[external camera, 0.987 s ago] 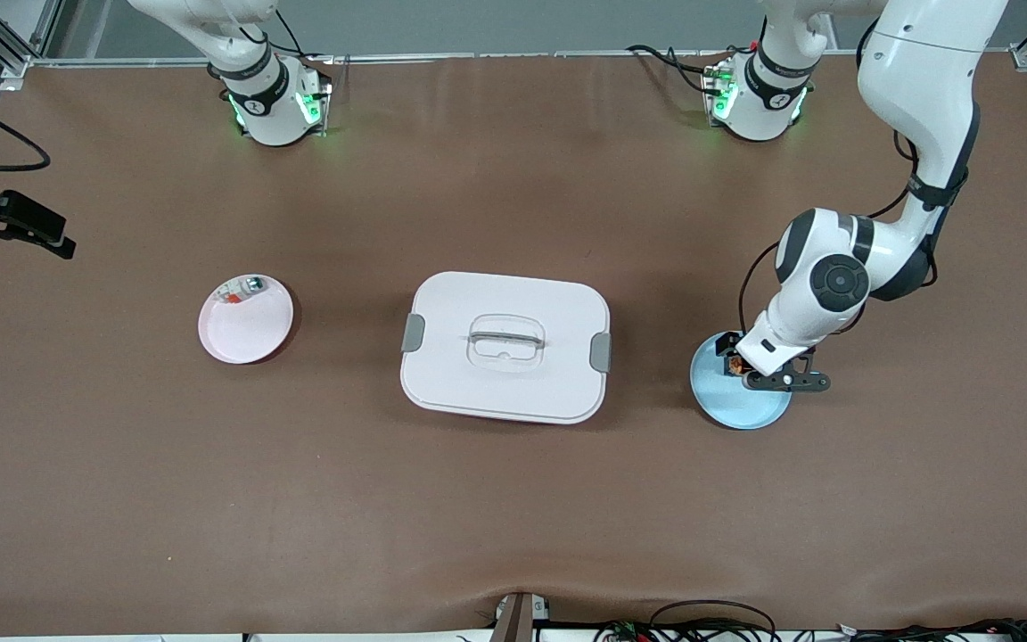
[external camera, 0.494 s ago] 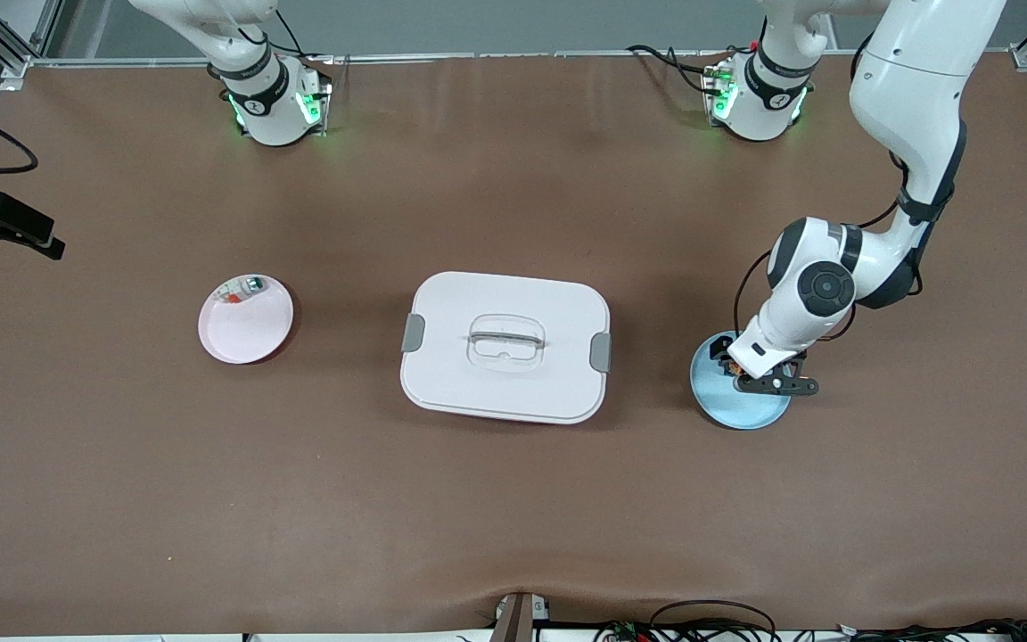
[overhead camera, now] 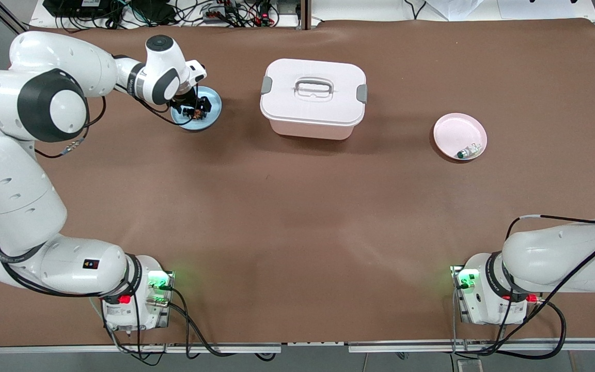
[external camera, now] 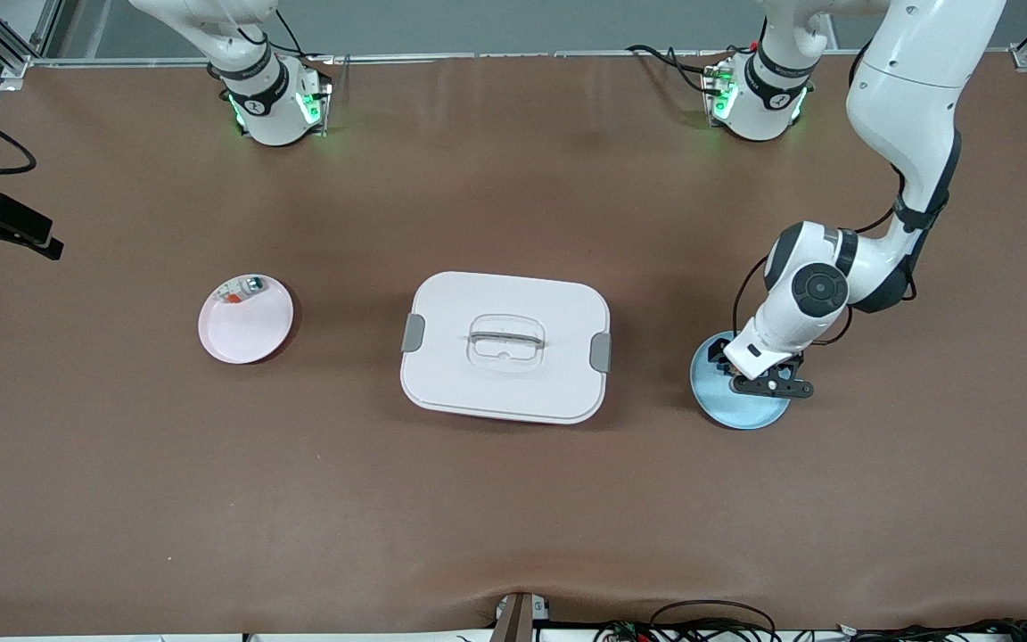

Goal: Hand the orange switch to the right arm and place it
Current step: 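Close the left gripper on the switch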

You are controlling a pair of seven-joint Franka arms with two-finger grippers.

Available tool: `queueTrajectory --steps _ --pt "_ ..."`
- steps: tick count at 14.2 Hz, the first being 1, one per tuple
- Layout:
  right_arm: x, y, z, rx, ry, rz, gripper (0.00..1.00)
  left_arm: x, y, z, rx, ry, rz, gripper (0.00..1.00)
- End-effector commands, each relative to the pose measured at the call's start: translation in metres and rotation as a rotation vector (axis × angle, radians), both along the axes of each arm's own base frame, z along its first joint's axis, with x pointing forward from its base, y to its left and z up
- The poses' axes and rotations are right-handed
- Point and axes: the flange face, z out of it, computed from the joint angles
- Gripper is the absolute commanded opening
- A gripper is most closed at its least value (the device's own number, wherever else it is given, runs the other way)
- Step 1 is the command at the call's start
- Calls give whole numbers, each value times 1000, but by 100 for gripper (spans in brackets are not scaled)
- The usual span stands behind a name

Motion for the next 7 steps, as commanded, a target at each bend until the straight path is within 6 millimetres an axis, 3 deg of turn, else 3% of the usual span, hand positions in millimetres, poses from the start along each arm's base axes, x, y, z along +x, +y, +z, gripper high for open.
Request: queueTrajectory --steps 1,6,7 --pt "-4 -5 2 4 0 3 100 2 1 -3 4 -13 -4 100" --pt "-5 -10 2 4 0 -5 100 2 -1 -4 -2 -23 4 99" --pt "-5 -11 2 5 0 -7 100 2 -1 -4 -3 -24 4 91"
